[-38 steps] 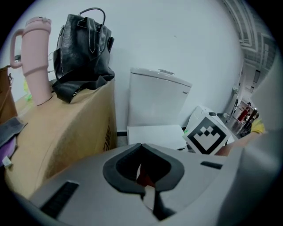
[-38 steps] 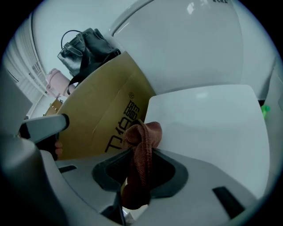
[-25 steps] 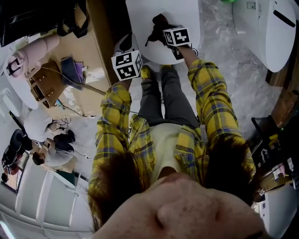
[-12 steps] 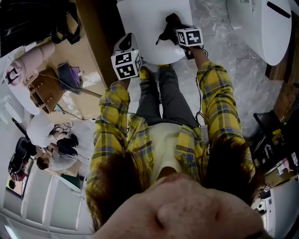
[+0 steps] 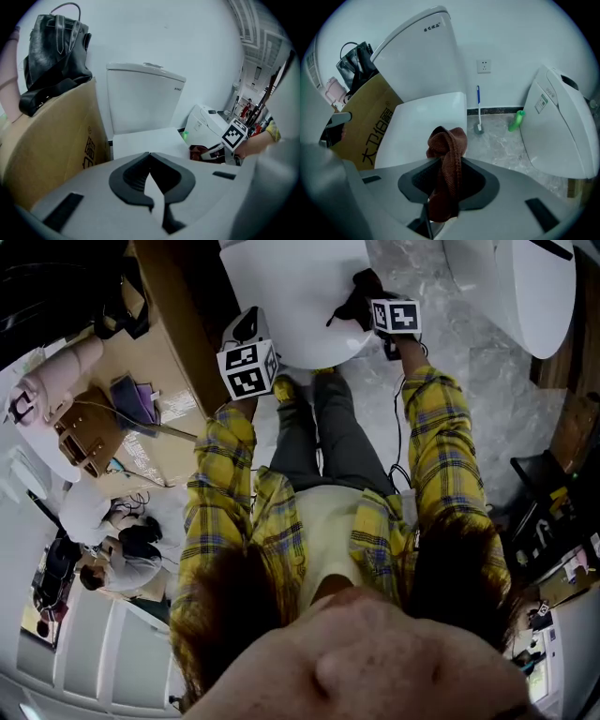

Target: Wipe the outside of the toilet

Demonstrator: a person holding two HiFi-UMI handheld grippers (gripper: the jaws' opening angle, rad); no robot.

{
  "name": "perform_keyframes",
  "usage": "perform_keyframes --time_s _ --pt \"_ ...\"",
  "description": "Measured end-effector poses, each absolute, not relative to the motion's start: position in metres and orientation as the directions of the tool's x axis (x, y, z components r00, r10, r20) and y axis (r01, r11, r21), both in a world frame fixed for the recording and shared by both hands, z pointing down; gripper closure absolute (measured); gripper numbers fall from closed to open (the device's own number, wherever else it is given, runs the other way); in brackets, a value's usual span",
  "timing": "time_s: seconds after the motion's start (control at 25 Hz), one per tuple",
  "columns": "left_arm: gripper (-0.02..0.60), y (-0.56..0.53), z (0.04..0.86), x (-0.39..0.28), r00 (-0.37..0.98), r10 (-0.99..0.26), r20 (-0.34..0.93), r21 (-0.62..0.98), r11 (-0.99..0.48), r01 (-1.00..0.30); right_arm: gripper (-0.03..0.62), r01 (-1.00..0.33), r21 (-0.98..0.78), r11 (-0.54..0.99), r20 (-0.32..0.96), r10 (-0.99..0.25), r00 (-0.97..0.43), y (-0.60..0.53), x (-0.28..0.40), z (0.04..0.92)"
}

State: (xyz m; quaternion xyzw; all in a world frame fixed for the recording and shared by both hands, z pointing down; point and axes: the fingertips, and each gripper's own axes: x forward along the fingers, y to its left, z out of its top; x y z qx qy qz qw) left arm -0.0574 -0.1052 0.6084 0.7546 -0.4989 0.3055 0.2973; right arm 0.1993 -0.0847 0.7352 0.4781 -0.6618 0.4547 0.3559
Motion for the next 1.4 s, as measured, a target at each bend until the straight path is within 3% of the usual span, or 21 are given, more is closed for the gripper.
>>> perform_keyframes --time_s 0.24,0.68,0.96,1.4 --pt "0.574 -0.105 0.605 -0.054 0.322 -0.576 0.751 0.147 -0.330 -0.933 0.468 -0.949 -0.275 0.152 0.887 -0.341 -0.312 -0.081 0.195 0.716" --pt "0.574 -0.096 0.595 -0.084 0.285 -0.605 0.744 0.136 -0.281 -0.950 0.468 -0.856 -0.397 0.332 0.775 -0.378 -0.506 -0.066 0.096 0.651" --pt "0.574 -0.083 0.593 -0.103 0.266 -0.621 0.738 0.139 -0.245 -0.959 0.468 -0.777 -0.472 0.417 0.724 -0.319 -0.611 -0.056 0.024 0.637" --pt "0.574 -0.063 0.591 -0.110 0.297 -0.644 0.705 0.168 -0.254 -0.952 0.468 -0.707 -0.529 0.470 0.732 -0.169 -0.660 -0.021 -0.048 0.669"
